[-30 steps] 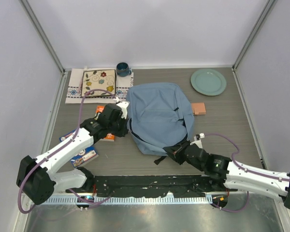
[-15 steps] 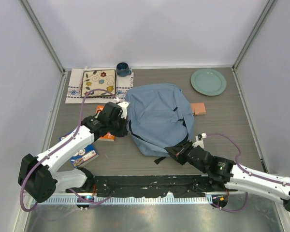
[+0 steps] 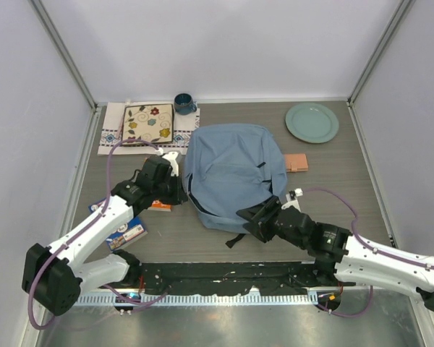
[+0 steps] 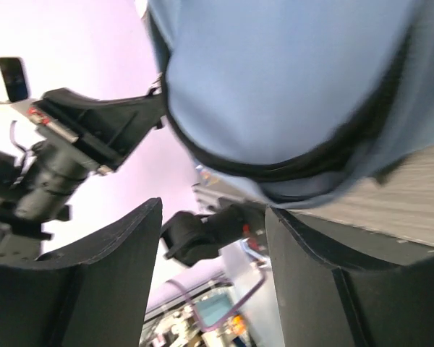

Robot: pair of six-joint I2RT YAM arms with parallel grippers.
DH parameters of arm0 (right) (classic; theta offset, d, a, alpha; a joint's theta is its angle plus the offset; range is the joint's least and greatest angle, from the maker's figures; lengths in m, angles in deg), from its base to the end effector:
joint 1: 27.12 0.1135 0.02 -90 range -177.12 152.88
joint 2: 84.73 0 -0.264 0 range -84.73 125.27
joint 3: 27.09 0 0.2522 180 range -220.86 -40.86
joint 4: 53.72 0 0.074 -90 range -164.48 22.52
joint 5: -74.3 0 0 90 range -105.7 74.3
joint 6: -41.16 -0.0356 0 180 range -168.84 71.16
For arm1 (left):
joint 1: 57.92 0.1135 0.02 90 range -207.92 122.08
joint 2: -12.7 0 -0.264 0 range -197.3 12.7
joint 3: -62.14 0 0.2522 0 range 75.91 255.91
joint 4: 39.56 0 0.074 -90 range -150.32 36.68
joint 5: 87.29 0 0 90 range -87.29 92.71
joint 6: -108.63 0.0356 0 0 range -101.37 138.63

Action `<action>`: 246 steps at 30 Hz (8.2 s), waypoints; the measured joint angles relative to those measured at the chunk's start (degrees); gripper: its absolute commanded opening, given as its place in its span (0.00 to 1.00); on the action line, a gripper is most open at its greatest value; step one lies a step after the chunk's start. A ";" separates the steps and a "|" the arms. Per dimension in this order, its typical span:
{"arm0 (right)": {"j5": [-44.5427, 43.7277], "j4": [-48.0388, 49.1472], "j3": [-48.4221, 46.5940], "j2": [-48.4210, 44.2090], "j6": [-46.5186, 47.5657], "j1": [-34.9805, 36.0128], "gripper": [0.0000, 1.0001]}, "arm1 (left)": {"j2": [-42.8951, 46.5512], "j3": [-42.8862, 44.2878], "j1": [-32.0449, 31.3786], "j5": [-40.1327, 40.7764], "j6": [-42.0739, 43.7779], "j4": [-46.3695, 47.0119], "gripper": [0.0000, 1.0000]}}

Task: Pack the student bag
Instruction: Unzip the student bag at the center of the board, then pick up the book from the center of the board.

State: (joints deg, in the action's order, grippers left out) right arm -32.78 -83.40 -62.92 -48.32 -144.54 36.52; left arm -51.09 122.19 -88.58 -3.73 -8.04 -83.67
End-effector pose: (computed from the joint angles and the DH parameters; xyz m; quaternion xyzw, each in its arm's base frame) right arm 0.0773 0.1325 0.2132 0.3079 0.8038 0.4614 0.2150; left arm 0.1945 -0.1199 0.2528 0.0526 0.9304 -0.2182 0.2899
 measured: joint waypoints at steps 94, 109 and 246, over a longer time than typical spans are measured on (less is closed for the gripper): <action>-8.70 20.24 -8.07 23.41 -19.58 11.26 0.59 | 7.41 1.25 -8.59 12.59 -1.42 -5.46 0.00; -6.54 26.82 -14.34 38.16 -19.56 10.82 0.62 | 10.75 0.70 -9.70 11.34 -1.73 -5.44 0.00; 4.15 -7.26 -37.44 41.35 52.61 -47.01 0.86 | -3.50 14.21 16.68 -0.26 -7.78 -2.80 1.00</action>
State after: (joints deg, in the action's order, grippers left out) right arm -28.63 -90.66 -100.36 -6.97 -91.93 -10.49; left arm -54.58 136.39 -71.90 -3.99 -15.82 -86.46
